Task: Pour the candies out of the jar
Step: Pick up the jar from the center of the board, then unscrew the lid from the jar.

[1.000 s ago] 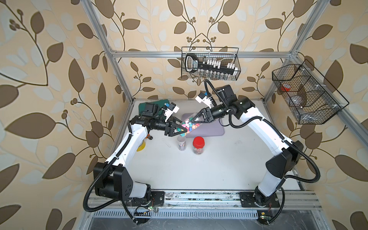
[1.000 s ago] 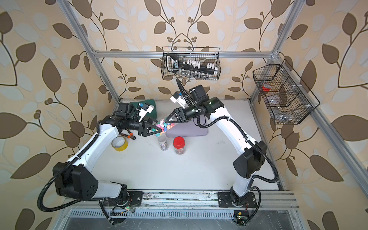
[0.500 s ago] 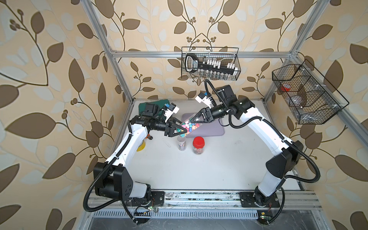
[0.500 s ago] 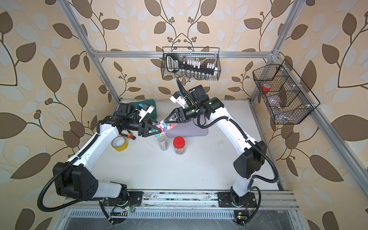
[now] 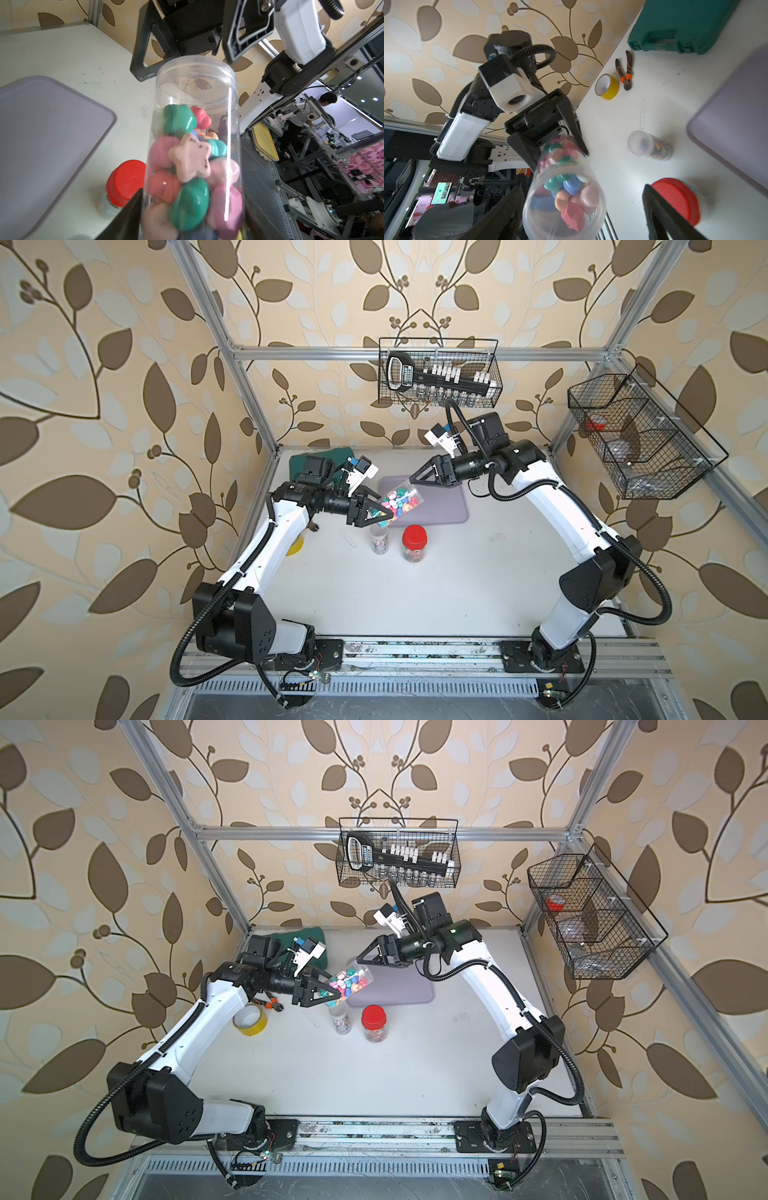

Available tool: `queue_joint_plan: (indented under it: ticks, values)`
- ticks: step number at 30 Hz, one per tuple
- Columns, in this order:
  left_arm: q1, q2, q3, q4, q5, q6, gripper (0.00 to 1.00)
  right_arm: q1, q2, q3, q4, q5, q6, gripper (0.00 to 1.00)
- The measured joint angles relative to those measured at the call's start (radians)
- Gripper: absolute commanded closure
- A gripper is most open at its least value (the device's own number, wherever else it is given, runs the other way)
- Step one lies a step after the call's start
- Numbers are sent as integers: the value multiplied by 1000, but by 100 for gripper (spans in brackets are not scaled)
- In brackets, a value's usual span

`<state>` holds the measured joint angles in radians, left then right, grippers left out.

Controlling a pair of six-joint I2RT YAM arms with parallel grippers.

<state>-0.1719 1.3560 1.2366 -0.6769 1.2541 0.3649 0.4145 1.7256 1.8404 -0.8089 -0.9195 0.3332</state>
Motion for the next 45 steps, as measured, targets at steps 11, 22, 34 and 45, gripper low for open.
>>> queue_joint_plan:
  ticks: [11, 22, 34, 45]
  values:
    - [-24, -68, -43, 177, -149, -128, 44, -76, -85, -164, 90, -60, 18, 16]
    - [-58, -79, -50, 237, -166, -187, 43, -76, -82, -138, 106, -181, 12, 17]
    - [-59, -79, -50, 233, -163, -190, 43, -47, -31, -77, 99, -207, -2, 19]
    - [-65, -76, -49, 225, -152, -190, 43, -29, 38, -29, 81, -203, -2, 23]
